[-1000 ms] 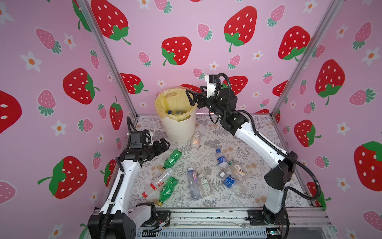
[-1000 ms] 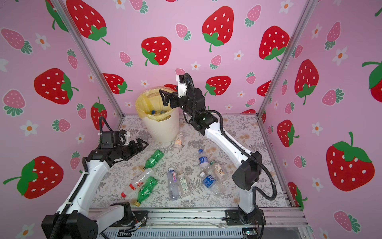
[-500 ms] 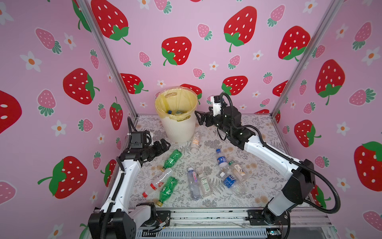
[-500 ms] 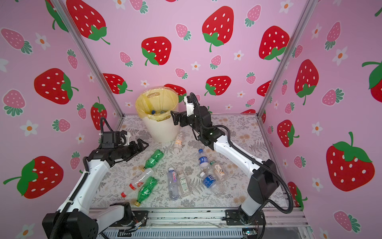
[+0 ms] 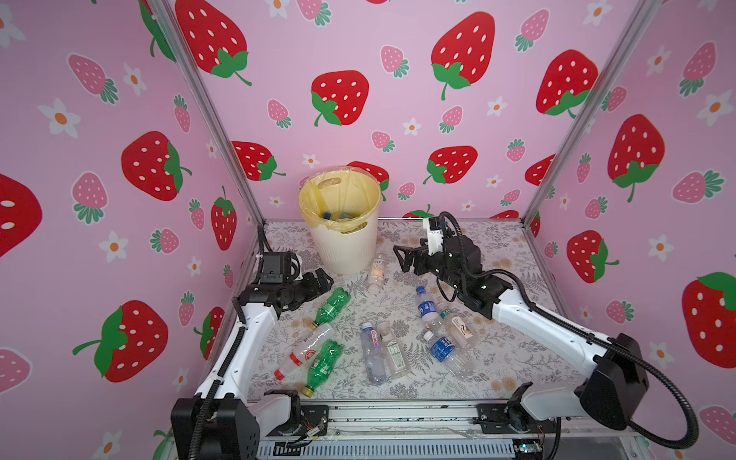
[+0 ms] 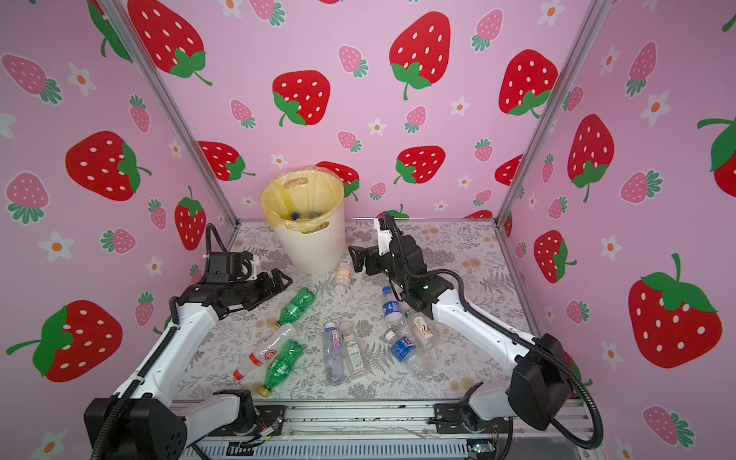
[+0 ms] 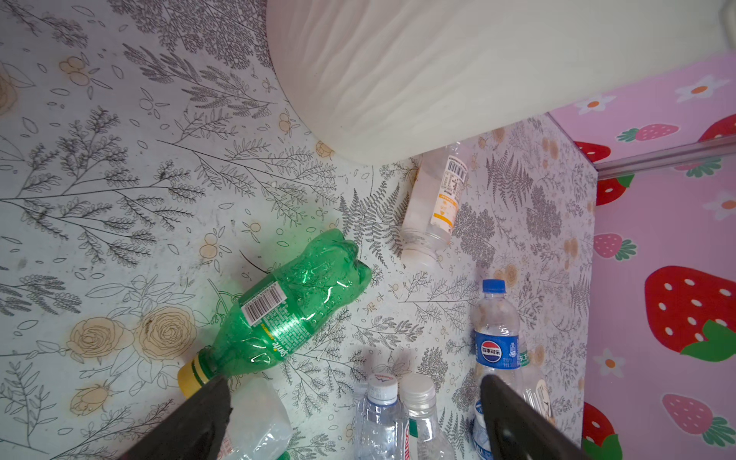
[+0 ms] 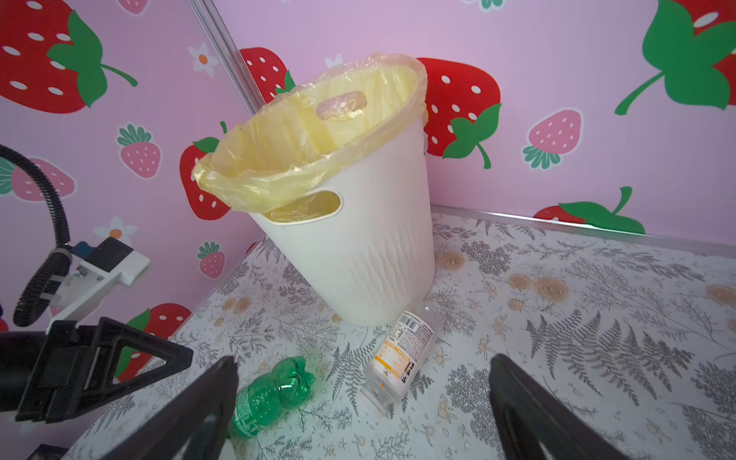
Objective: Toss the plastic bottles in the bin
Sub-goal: 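Withdraw the right gripper from the bin while the left gripper reaches toward the white-and-orange-labelled bottle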
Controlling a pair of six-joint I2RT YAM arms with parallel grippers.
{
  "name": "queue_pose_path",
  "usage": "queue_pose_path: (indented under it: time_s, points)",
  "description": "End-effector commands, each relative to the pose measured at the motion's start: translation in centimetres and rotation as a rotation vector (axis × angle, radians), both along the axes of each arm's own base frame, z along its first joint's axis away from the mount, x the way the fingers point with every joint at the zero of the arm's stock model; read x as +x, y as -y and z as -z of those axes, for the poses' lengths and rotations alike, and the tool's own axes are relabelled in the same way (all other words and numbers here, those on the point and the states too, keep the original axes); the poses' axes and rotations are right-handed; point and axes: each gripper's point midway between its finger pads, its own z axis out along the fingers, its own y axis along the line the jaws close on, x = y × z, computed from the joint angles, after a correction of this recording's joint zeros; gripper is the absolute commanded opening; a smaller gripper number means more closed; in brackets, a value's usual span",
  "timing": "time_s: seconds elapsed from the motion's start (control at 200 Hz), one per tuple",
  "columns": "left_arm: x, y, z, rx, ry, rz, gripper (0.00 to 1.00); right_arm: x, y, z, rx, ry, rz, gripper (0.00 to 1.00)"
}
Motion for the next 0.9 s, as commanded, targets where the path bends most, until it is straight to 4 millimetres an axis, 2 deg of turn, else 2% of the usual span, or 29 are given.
queue_pose_path:
  time_s: [0.0, 0.23, 0.41, 0.545, 0.705, 0.895]
  points:
    - [-0.5, 0.4, 0.1, 0.054, -0.013, 0.009, 0.99, -0.9, 1.6, 0.3, 0.007, -0.024, 0.038, 0.99]
    - [-2.2, 2.0, 1.1, 0.088, -0.058, 0.022, 0.99, -2.3, 4.2, 2.7, -0.006, -0.069, 0.091, 0.99]
    - [-3.8, 3.8, 1.0, 0.116, -0.067, 0.063, 0.99, -3.2, 5.3, 4.7, -0.01, -0.118, 0.109, 0.99]
    - [-4.8, 4.7, 2.0, 0.161, -0.067, 0.1, 0.99, -3.8, 6.2, 5.9, -0.012, -0.148, 0.128, 0.99]
    - [-4.7, 5.8, 2.7, 0.17, -0.051, 0.128, 0.99, -4.5, 7.2, 7.1, -0.003, -0.174, 0.146, 0.99]
    - [-3.3, 7.9, 2.7, 0.203, -0.01, 0.161, 0.99, -5.5, 8.6, 8.3, -0.003, -0.198, 0.172, 0.99]
